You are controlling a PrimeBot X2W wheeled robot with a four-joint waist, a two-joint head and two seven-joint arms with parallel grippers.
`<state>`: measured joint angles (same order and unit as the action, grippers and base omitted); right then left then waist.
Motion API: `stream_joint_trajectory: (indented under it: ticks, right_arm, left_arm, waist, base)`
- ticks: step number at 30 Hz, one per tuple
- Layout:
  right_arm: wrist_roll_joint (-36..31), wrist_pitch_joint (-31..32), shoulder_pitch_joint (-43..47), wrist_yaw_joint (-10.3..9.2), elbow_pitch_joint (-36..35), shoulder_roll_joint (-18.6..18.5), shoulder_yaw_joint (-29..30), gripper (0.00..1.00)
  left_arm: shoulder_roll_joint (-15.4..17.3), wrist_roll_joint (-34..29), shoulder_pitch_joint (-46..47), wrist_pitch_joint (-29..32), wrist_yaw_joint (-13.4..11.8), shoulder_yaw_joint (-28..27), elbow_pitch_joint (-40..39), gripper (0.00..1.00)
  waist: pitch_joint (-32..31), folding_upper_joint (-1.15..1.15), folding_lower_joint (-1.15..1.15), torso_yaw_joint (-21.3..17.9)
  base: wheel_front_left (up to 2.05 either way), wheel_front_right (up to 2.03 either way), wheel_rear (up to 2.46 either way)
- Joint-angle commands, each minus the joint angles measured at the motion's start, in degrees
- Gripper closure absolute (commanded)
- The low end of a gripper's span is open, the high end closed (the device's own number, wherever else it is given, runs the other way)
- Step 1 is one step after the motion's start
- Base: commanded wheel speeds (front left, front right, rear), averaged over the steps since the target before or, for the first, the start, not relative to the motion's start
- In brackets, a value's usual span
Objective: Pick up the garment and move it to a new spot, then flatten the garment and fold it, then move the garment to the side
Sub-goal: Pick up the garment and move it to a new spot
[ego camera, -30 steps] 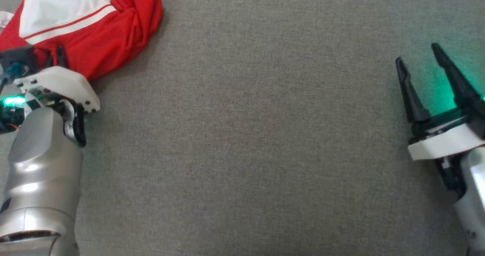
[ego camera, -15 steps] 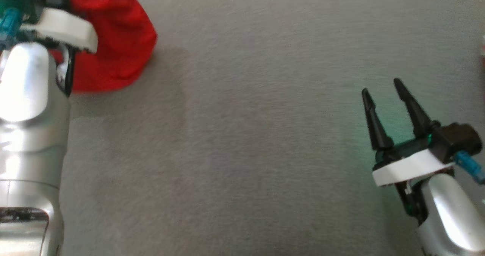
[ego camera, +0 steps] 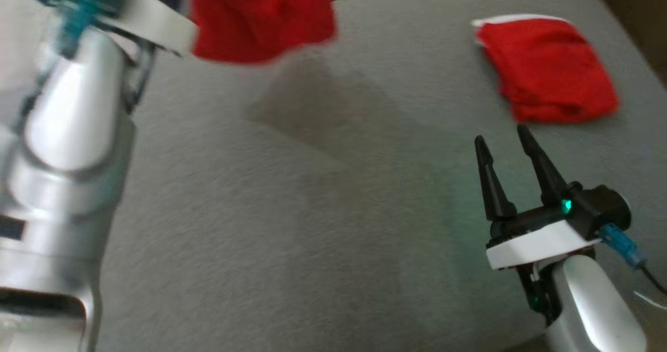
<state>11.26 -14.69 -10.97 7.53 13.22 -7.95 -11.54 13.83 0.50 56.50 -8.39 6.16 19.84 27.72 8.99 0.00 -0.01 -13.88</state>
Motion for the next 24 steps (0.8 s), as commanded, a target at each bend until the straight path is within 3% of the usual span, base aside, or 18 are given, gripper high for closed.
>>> stream_joint_trajectory:
  ticks: [1, 7, 10, 11, 12, 17, 24]
  right_arm:
    - [0.00, -0.30, -0.81, -0.04, -2.10, 0.61, -1.25, 0.00]
    - [0.47, -0.30, -0.88, -0.04, -1.67, 1.82, -2.21, 0.00]
    - [0.82, -0.30, -1.00, -0.04, -1.05, 2.44, -2.78, 0.00]
    - [0.96, -0.30, -1.02, -0.04, -0.72, 2.64, -2.91, 0.00]
    - [1.04, -0.30, -1.01, -0.04, -0.37, 2.79, -3.10, 0.00]
    - [1.29, -0.30, -0.33, -0.04, 1.57, 3.02, -3.83, 0.00]
    - [1.59, -0.30, 3.00, -0.04, 3.33, 1.74, -2.38, 0.00]
  left_arm:
    - [2.17, -1.96, -0.61, 0.35, 0.33, 0.45, -2.08, 1.00]
    - [-0.55, -3.20, -9.73, -1.20, 0.09, 5.90, 0.04, 1.00]
    - [-3.43, -1.66, -15.98, -3.04, -0.25, 7.72, 3.13, 1.00]
    - [-4.37, -1.16, -17.88, -3.71, -0.57, 8.14, 4.22, 0.46]
    - [-5.28, -0.72, -19.63, -4.40, -1.06, 8.45, 5.20, 0.00]
    - [-9.06, 3.23, -27.86, -6.47, -3.87, 8.32, 6.63, 0.00]
    - [-10.64, 7.77, -43.27, -6.59, -10.70, 3.72, -10.80, 0.00]
  waist:
    - [0.95, 0.00, 0.01, -5.60]
    - [3.94, 0.00, 0.01, -8.57]
    - [5.25, 0.00, 0.01, -9.32]
    - [5.52, 0.00, 0.01, -9.35]
    - [5.71, 0.00, 0.01, -9.28]
    - [4.36, 0.00, 0.01, -6.91]
    - [-2.20, 0.00, 0.01, 0.78]
  base:
    - [0.00, 0.00, 0.00]
    - [0.00, 0.00, 0.00]
    - [0.00, 0.00, 0.00]
    - [0.00, 0.00, 0.00]
    - [0.00, 0.00, 0.00]
    - [0.00, 0.00, 0.00]
    - [0.00, 0.00, 0.00]
